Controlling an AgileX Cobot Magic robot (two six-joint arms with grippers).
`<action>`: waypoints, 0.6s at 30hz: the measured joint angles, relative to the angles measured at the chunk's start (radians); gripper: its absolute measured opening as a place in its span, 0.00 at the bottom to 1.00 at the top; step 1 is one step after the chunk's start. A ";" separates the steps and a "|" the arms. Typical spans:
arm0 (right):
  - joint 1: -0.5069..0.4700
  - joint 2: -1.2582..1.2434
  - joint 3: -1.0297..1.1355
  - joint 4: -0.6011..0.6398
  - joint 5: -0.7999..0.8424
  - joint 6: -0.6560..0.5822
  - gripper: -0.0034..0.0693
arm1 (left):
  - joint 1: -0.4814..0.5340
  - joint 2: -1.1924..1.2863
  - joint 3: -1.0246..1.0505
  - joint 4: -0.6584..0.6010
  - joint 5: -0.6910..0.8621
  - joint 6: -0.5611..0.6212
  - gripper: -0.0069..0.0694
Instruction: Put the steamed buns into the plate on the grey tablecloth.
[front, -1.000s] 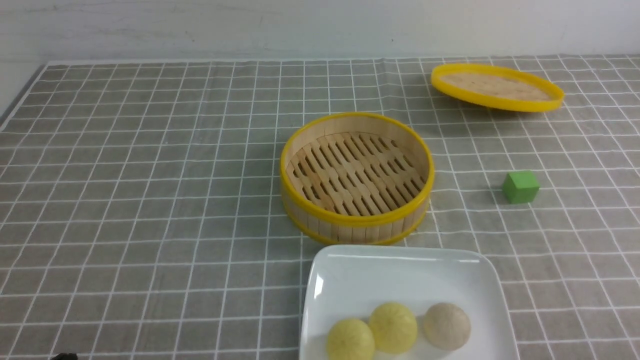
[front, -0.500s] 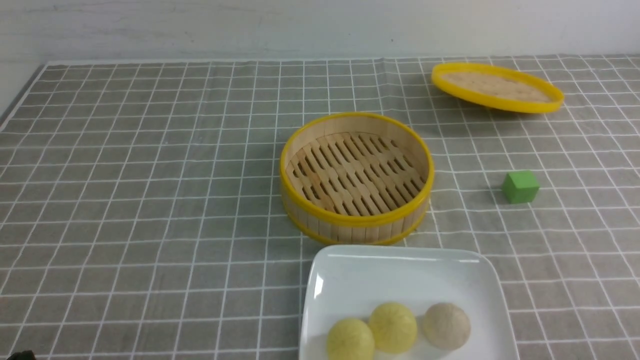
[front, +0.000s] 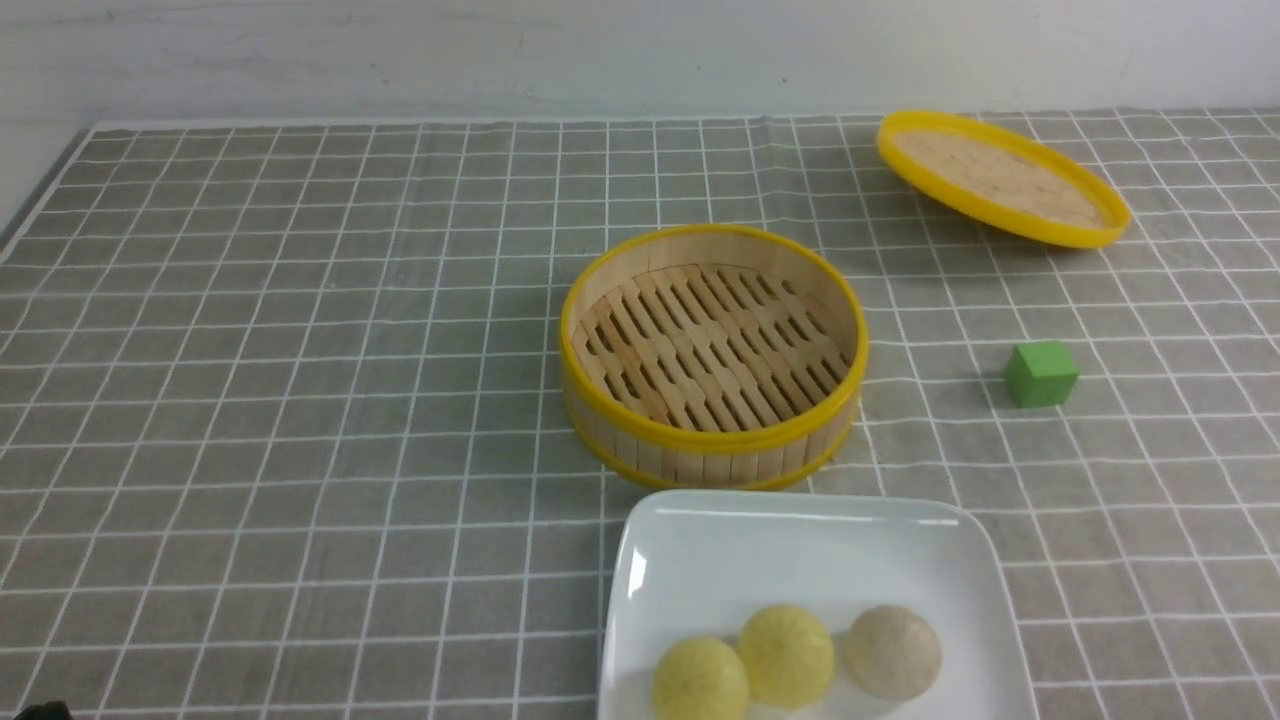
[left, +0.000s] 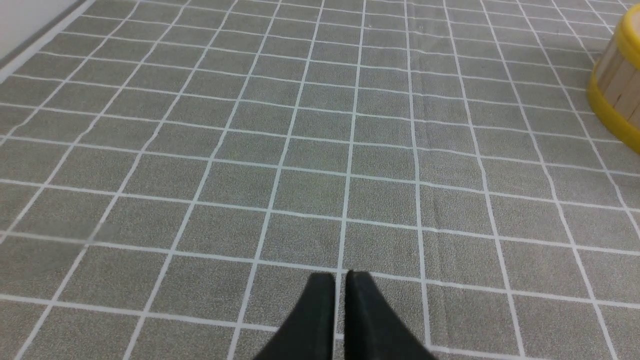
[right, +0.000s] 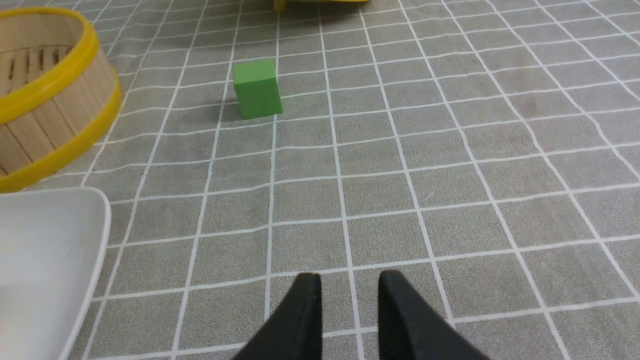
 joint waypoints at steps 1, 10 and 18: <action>0.000 0.000 0.000 0.000 0.000 0.000 0.31 | 0.000 0.000 0.000 0.000 0.000 0.000 0.18; 0.000 0.000 0.000 0.000 0.000 -0.001 0.33 | 0.000 0.000 0.000 0.004 0.001 0.000 0.18; 0.000 0.000 0.000 0.000 0.000 -0.001 0.34 | 0.000 0.000 0.000 0.005 0.001 0.000 0.18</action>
